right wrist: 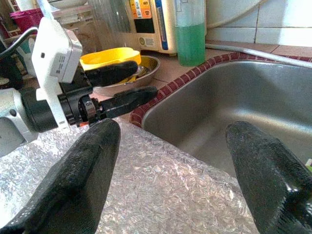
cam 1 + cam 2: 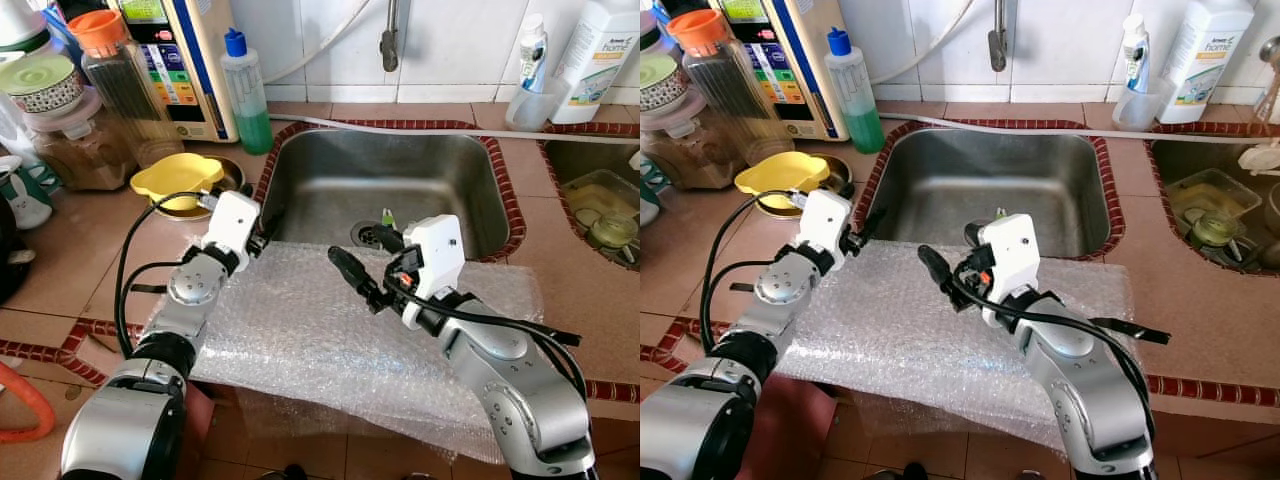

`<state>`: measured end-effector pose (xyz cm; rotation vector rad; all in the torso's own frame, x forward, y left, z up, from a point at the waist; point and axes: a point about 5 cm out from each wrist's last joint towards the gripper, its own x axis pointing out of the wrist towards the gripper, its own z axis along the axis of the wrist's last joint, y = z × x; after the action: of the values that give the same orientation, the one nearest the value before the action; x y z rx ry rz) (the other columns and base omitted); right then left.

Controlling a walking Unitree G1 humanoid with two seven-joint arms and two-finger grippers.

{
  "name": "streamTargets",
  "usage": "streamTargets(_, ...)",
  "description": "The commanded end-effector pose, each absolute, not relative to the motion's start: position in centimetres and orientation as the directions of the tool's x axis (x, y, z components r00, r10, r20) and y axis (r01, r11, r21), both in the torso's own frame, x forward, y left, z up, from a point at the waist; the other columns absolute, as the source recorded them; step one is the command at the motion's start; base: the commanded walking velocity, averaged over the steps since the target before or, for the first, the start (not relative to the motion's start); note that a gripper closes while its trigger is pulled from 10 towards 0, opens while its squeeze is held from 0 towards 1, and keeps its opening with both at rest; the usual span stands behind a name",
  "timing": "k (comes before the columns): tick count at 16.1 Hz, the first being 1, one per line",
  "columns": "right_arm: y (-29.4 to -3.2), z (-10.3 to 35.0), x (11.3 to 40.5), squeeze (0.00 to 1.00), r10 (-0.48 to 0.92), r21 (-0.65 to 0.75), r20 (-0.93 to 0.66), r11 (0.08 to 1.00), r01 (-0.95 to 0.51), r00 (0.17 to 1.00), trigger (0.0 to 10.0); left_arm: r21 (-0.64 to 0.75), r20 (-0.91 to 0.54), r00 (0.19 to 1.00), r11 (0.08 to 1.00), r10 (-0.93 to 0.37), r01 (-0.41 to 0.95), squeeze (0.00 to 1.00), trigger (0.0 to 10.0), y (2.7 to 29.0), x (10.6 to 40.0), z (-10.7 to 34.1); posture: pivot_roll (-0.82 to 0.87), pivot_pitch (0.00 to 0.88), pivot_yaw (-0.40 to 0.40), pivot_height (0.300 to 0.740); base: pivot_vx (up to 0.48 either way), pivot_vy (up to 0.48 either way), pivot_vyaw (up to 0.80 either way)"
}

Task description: Kitchen organization

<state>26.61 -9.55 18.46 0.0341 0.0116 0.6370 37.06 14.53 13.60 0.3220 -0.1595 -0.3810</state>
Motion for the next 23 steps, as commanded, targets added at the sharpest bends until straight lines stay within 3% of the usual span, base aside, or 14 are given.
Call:
streamTargets(1,-9.2,18.9,26.5,0.0,0.606,0.035,0.015,0.795,-0.606,0.795,10.0,0.351,0.057,0.926,0.876,-0.372,0.33,0.0,1.2,15.2,37.0,13.0,-0.31,0.15,0.12,0.74,0.0,0.0,0.0)
streamTargets(2,-9.2,18.9,26.5,0.0,0.606,0.035,0.015,0.795,-0.606,0.795,10.0,0.356,0.051,0.929,0.875,-0.367,0.326,0.0,1.5,15.4,37.0,13.0,-0.31,0.149,0.12,0.74,0.0,0.0,0.0)
streamTargets(3,-9.2,19.0,26.5,0.0,0.605,0.034,0.016,0.796,-0.605,0.796,10.0,0.365,0.04,0.935,0.876,-0.354,0.316,0.0,6.0,15.6,37.1,13.0,-0.32,0.151,0.12,0.74,0.0,0.0,0.0)
streamTargets(4,-9.2,19.0,26.5,0.0,0.604,0.034,0.016,0.796,-0.605,0.796,10.0,0.365,0.04,0.935,0.877,-0.352,0.314,0.0,6.0,15.7,37.1,13.0,-0.32,0.151,0.12,0.74,0.0,0.0,0.0)
streamTargets(6,-9.2,19.1,26.5,0.0,0.605,0.032,0.019,0.796,-0.605,0.796,10.0,0.375,0.021,0.945,0.879,-0.327,0.296,0.0,10.0,16.1,37.2,12.9,-0.32,0.15,0.118,0.74,0.0,0.0,0.0)
streamTargets(14,-8.9,19.1,26.4,0.0,0.61,0.032,0.024,0.791,-0.611,0.792,10.0,0.379,0.051,0.961,0.896,-0.273,0.234,0.0,10.0,16.7,37.5,13.4,-0.31,0.15,0.12,0.74,0.0,0.0,0.0)
streamTargets(15,-8.9,19.2,26.4,0.0,0.61,0.032,0.024,0.791,-0.611,0.792,10.0,0.372,0.053,0.962,0.9,-0.267,0.229,1.0,10.0,16.8,37.5,13.4,-0.31,0.151,0.121,0.74,0.0,0.0,0.0)
streamTargets(18,-8.9,19.2,26.4,0.0,0.611,0.034,0.026,0.791,-0.611,0.792,10.0,0.387,0.054,0.966,0.897,-0.254,0.215,1.0,10.0,16.9,37.4,13.3,-0.31,0.154,0.122,0.74,0.0,0.0,0.0)
streamTargets(19,-8.9,19.2,26.4,0.0,0.611,0.034,0.027,0.791,-0.611,0.791,10.0,0.395,0.05,0.966,0.893,-0.254,0.214,0.3,10.0,16.8,37.4,13.2,-0.31,0.154,0.122,0.74,0.0,0.0,0.0)
streamTargets(20,-8.9,19.2,26.4,0.0,0.61,0.035,0.027,0.791,-0.611,0.792,10.0,0.41,0.046,0.965,0.886,-0.257,0.216,0.0,10.0,16.8,37.4,13.1,-0.31,0.154,0.12,0.74,0.0,0.0,0.0)
streamTargets(21,-8.9,19.2,26.4,0.0,0.61,0.035,0.027,0.791,-0.61,0.792,10.0,0.419,0.046,0.967,0.884,-0.25,0.209,0.0,4.4,16.8,37.3,13.0,-0.32,0.156,0.121,0.74,0.0,0.0,0.0)
streamTargets(22,-8.9,19.2,26.4,0.0,0.609,0.035,0.028,0.792,-0.61,0.793,10.0,0.423,0.046,0.969,0.883,-0.244,0.202,0.0,0.0,16.8,37.3,13.0,-0.32,0.156,0.12,0.74,0.0,0.0,0.0)
streamTargets(23,-8.9,19.3,26.4,0.0,0.608,0.034,0.028,0.793,-0.608,0.794,10.0,0.423,0.044,0.969,0.883,-0.244,0.203,0.0,0.0,16.8,37.3,12.9,-0.32,0.157,0.12,0.74,0.0,0.0,0.0)
